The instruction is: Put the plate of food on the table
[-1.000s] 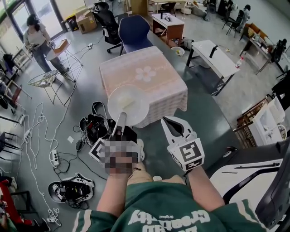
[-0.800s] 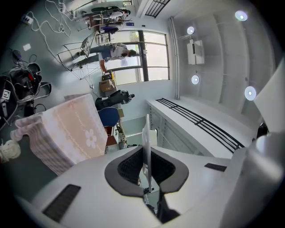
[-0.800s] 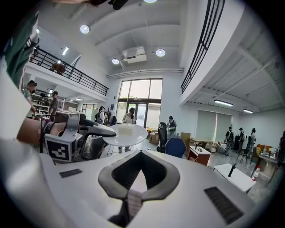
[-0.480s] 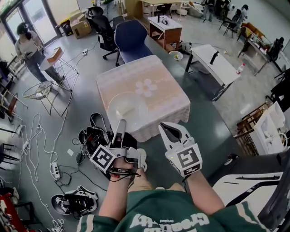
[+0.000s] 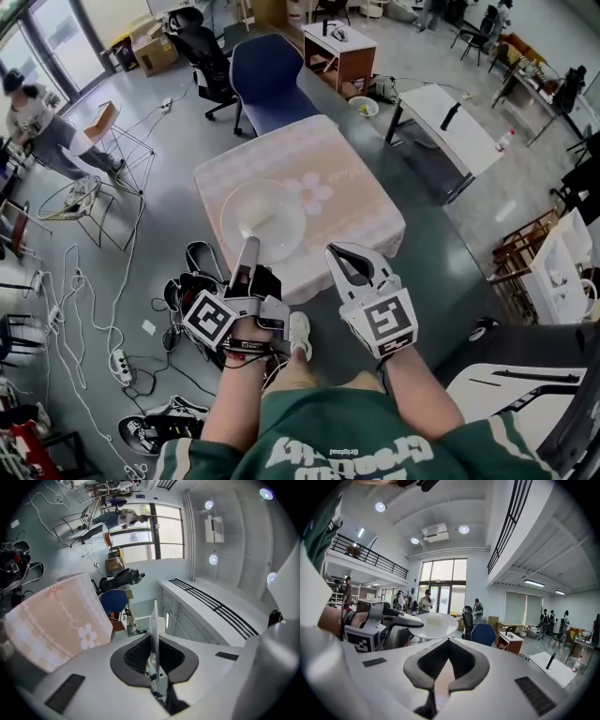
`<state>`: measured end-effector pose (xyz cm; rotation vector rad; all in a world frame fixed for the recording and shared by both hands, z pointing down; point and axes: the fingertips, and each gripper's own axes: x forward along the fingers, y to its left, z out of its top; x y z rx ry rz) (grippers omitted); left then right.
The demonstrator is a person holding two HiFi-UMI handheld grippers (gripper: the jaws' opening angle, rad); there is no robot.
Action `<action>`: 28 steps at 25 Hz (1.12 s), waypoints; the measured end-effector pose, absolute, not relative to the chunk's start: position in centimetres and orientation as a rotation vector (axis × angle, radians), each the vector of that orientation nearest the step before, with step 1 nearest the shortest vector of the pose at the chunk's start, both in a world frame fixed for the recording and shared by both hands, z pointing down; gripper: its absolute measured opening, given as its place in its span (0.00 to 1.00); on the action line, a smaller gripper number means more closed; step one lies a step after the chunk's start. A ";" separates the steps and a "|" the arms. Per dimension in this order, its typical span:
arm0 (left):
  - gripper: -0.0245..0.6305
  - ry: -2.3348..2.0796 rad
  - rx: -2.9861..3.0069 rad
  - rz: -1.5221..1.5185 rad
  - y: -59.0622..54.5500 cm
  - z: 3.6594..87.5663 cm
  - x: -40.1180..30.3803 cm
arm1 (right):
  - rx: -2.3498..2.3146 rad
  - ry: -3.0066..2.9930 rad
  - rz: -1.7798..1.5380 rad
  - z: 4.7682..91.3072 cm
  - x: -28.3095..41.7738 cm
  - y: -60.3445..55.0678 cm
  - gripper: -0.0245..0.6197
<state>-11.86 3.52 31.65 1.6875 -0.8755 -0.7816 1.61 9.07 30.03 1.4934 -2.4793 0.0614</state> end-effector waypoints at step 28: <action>0.08 -0.793 1.630 -0.695 -13.2 35.0 -11.4 | 1.578 -2.370 0.162 31.5 0.9 -8.0 0.06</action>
